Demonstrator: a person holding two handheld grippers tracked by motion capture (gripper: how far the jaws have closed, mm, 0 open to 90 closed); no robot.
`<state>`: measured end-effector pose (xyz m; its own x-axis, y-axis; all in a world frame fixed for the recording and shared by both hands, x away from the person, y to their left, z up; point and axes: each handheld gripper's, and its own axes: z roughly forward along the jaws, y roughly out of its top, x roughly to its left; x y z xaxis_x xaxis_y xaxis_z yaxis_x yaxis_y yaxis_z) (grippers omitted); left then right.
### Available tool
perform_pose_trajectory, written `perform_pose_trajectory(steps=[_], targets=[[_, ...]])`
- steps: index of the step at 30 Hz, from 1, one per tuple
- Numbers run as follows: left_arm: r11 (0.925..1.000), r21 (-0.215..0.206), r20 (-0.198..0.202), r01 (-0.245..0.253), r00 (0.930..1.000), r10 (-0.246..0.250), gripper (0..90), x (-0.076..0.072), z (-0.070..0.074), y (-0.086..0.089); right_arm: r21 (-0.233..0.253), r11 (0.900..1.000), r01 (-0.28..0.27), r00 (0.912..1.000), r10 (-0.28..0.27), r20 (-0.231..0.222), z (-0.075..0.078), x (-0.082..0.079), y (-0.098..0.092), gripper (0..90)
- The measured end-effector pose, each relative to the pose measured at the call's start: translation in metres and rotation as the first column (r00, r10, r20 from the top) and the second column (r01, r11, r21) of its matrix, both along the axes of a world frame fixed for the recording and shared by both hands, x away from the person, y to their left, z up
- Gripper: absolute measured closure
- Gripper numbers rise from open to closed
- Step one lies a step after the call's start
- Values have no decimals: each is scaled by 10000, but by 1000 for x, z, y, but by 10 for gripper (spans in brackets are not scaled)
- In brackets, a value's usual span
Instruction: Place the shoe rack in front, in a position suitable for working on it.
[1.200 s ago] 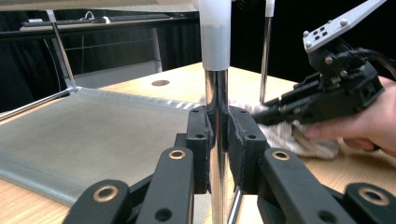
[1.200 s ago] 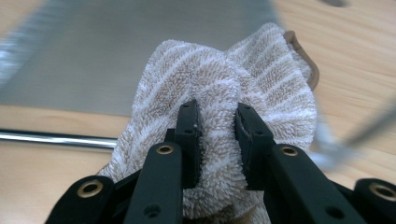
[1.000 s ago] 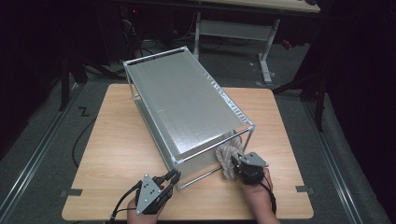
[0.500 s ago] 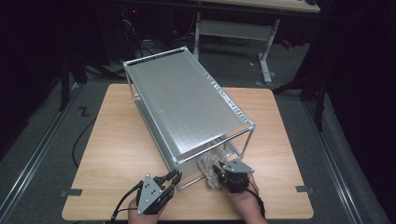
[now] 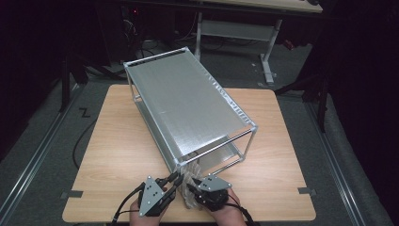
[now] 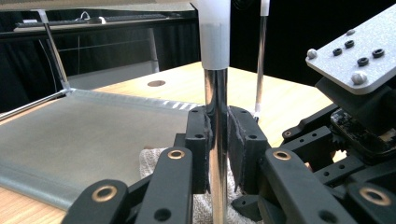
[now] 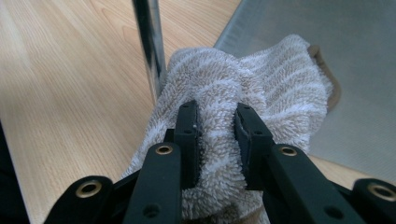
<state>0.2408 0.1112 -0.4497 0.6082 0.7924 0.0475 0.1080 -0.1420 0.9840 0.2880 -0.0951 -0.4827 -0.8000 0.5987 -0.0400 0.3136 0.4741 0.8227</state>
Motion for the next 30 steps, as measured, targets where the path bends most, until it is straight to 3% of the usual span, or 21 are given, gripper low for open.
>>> perform_pose_trajectory(steps=[9,15,19,20,23,30], targets=[[10000,33,14,16,10000,-16,787,0,0,1,-171,9979,625,9980,-626,-69,-3,15,-16,727],[10000,56,9,36,10000,-36,787,-1,0,1,-231,9892,1449,9894,-1451,-55,-2,28,-37,724],[10000,41,5,30,10000,-30,786,-1,0,1,-201,9777,2089,9778,-2092,-128,-1,38,-53,720],[10000,41,0,29,10000,-29,786,-1,1,1,-181,9704,2409,9703,-2413,-197,-1,42,-62,719],[10000,34,-9,25,10000,-25,787,-1,1,1,-277,9585,2839,9588,-2842,-66,-1,49,-74,718],[10000,40,-15,21,10000,-21,788,-1,1,1,-514,9145,4014,9159,-4003,315,0,64,-108,709]])
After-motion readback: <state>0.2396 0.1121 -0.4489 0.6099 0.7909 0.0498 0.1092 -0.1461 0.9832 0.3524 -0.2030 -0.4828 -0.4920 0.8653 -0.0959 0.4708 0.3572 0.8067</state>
